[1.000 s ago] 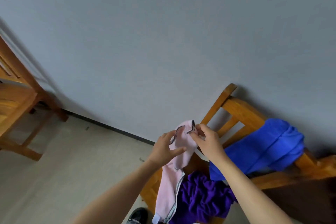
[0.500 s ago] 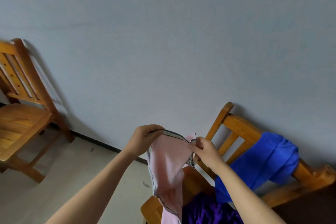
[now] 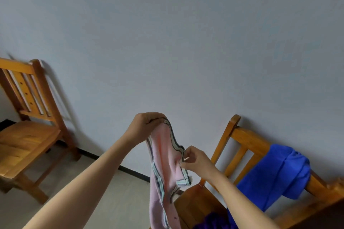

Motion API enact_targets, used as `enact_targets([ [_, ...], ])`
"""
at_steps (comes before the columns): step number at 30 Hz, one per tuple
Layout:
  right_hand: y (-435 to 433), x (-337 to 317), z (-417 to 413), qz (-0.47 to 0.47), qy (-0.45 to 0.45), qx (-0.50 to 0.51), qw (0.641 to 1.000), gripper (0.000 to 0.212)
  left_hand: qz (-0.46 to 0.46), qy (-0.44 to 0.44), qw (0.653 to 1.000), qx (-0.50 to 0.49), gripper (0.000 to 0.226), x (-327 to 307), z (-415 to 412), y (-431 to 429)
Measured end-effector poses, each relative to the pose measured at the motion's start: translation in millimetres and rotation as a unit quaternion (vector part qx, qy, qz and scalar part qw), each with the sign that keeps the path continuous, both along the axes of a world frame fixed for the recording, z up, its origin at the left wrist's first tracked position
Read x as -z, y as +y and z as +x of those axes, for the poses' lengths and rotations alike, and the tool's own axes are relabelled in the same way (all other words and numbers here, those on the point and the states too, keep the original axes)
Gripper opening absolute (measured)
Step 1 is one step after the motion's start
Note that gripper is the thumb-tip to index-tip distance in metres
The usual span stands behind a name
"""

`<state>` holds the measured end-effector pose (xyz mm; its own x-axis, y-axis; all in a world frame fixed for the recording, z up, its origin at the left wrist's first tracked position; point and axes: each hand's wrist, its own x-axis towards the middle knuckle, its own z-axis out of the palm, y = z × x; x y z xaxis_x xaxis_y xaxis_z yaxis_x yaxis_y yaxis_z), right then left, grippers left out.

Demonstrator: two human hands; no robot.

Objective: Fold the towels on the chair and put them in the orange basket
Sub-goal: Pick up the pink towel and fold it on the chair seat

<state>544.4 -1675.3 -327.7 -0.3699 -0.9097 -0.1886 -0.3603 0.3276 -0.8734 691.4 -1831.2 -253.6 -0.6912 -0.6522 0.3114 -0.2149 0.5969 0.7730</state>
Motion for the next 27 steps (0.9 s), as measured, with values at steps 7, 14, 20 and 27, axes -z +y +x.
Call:
enact_targets([
  [7, -7.1, -1.3, -16.0, 0.012, 0.038, 0.047, 0.998, 0.028, -0.008, 0.04, 0.998, -0.057, 0.018, -26.5, 6.8, -20.0],
  [14, -18.1, -15.7, -45.2, 0.061, 0.129, 0.061, 0.988, 0.014, -0.047, 0.055, 0.991, -0.11, 0.017, -49.6, 23.6, -39.0],
  [20, -51.1, -71.5, -74.0, -0.085, 0.135, 0.192, 0.968, 0.007, -0.103, 0.03, 0.987, -0.122, 0.018, -64.3, 49.3, -67.1],
  [27, -78.6, -114.9, -84.7, -0.169, 0.102, 0.207, 0.958, 0.01, 0.011, -0.007, 0.996, -0.092, 0.033, -56.3, 77.8, -84.0],
])
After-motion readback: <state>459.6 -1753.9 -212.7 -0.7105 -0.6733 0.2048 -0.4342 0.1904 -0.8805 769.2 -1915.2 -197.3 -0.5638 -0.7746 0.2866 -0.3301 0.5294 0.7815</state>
